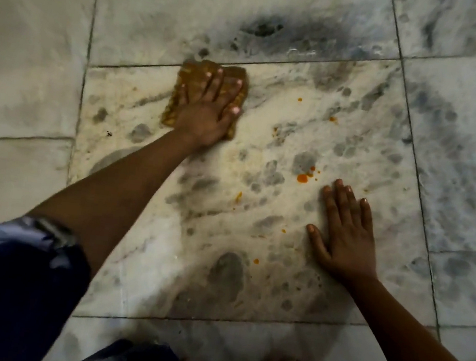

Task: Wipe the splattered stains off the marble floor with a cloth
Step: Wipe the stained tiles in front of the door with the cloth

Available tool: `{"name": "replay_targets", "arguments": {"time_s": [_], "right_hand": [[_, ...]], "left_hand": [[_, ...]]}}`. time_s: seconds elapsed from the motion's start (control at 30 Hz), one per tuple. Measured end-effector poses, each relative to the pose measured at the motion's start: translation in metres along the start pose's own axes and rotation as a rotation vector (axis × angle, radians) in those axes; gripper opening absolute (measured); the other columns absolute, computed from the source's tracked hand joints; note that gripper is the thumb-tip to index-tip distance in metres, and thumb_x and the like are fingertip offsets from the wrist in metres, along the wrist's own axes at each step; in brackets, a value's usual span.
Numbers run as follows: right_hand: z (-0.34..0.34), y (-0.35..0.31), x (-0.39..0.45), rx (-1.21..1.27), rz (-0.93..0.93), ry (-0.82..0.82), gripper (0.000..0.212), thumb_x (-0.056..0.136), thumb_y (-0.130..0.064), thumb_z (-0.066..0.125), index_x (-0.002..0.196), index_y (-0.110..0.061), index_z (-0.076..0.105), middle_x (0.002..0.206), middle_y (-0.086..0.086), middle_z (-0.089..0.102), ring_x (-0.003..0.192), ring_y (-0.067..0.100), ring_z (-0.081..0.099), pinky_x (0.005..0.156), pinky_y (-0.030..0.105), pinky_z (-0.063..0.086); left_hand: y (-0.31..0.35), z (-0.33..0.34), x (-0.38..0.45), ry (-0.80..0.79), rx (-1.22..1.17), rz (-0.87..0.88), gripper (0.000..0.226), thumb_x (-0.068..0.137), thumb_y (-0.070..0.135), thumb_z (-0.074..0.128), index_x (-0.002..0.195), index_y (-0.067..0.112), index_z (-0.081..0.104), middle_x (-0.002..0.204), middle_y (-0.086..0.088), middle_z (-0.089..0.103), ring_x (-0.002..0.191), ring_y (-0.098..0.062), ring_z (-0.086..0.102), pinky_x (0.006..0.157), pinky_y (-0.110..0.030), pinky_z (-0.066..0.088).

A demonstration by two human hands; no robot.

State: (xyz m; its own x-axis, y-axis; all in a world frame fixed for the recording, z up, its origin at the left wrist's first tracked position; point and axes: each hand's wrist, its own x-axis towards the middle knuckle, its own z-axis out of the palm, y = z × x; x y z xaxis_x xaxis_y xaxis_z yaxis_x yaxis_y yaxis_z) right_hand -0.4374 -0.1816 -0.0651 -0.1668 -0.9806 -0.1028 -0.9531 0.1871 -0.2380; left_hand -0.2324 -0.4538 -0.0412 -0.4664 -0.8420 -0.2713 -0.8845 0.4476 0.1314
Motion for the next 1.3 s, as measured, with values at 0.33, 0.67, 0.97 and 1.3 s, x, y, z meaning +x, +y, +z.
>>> {"name": "replay_targets", "arguments": {"time_s": [0.33,0.67,0.97,1.3], "right_hand": [[0.0,0.001,0.0,0.04,0.017,0.01,0.071,0.087,-0.049,0.035,0.148,-0.014,0.026,0.156,0.009,0.02,0.143,0.021,0.016,0.116,0.04,0.009],[0.001,0.001,0.001,0.049,0.001,0.003,0.07,0.089,-0.048,0.035,0.148,-0.013,0.025,0.156,0.009,0.018,0.144,0.02,0.013,0.117,0.042,0.008],[-0.011,0.056,-0.02,0.1,0.277,0.15,0.069,0.091,-0.046,0.029,0.148,-0.007,0.022,0.155,0.01,0.017,0.144,0.023,0.014,0.117,0.036,0.004],[-0.011,0.063,-0.02,0.105,0.28,0.093,0.073,0.087,-0.048,0.033,0.148,-0.009,0.025,0.155,0.012,0.019,0.144,0.025,0.015,0.116,0.042,0.01]], "left_hand": [[0.011,0.022,-0.069,-0.063,0.134,0.437,0.058,0.088,0.058,0.007,0.143,0.04,0.009,0.157,-0.001,0.015,0.145,-0.021,0.012,0.113,-0.053,0.004],[0.1,0.014,0.007,-0.01,0.041,0.123,0.053,0.097,0.048,0.014,0.148,0.038,0.013,0.159,0.001,-0.001,0.146,-0.019,-0.003,0.11,-0.061,-0.003],[0.055,0.014,-0.024,0.063,-0.051,-0.059,0.051,0.099,0.047,0.018,0.148,0.037,0.008,0.159,0.003,0.005,0.146,-0.018,0.002,0.113,-0.056,0.0],[0.159,0.026,0.001,-0.04,0.084,0.453,0.06,0.091,0.053,0.004,0.147,0.038,0.015,0.158,0.004,0.008,0.146,-0.017,0.005,0.111,-0.056,0.0]]}}
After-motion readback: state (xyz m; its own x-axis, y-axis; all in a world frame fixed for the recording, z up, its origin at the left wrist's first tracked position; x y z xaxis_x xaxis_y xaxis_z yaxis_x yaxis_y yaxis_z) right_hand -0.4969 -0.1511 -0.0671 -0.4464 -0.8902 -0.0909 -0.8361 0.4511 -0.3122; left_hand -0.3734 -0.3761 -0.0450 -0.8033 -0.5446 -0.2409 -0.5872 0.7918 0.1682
